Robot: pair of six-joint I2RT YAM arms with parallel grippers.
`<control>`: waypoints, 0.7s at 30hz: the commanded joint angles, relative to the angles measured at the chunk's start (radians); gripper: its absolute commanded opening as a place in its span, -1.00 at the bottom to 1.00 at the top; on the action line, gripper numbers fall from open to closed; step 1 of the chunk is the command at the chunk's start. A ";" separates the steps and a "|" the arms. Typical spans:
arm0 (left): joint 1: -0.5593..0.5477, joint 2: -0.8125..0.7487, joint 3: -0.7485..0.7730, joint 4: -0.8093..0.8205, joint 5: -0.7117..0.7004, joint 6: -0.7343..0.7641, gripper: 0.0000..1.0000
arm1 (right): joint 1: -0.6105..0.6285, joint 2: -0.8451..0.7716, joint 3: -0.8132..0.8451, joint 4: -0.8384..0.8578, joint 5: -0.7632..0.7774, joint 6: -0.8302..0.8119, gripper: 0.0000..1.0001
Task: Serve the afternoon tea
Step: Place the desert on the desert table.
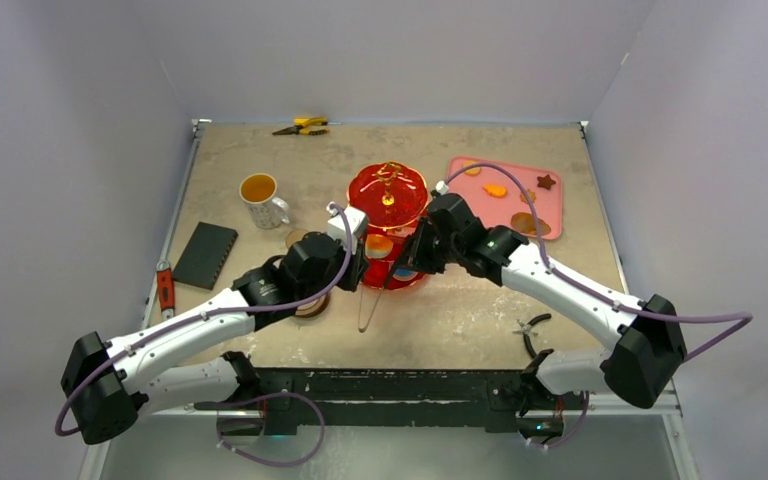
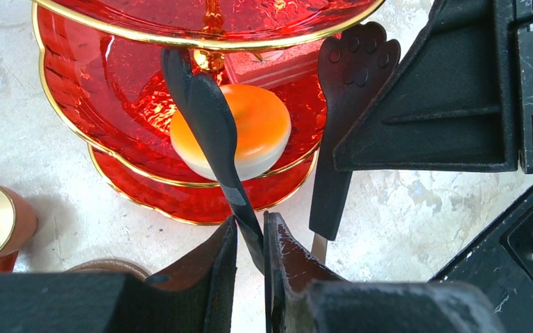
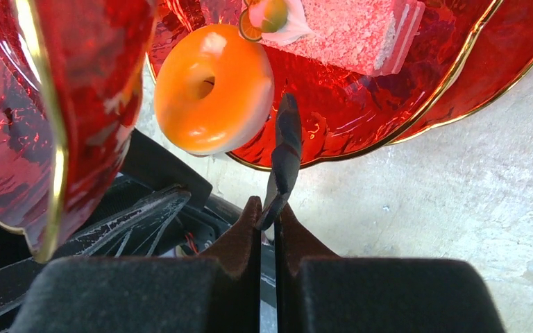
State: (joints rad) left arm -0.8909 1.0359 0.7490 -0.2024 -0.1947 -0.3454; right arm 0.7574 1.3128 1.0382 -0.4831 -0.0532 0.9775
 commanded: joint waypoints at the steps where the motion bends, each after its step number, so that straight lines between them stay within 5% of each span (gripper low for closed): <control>1: 0.024 0.000 0.019 -0.087 -0.058 0.017 -1.00 | -0.030 -0.056 -0.004 -0.033 0.035 -0.059 -1.00; 7: 0.029 -0.025 0.005 -0.093 0.033 0.008 -0.94 | -0.030 -0.120 -0.018 -0.073 0.015 -0.073 -1.00; 14: 0.038 -0.075 -0.001 -0.126 0.188 0.050 0.22 | -0.031 -0.176 -0.110 -0.121 -0.106 -0.129 -1.00; 21: 0.038 -0.115 -0.008 -0.149 0.340 0.109 0.56 | -0.031 -0.127 -0.081 -0.191 -0.144 -0.280 -1.00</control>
State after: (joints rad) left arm -0.8566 0.9535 0.7425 -0.3126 0.0383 -0.3042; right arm 0.7307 1.1721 0.9203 -0.6067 -0.1680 0.8196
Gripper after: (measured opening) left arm 0.763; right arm 0.049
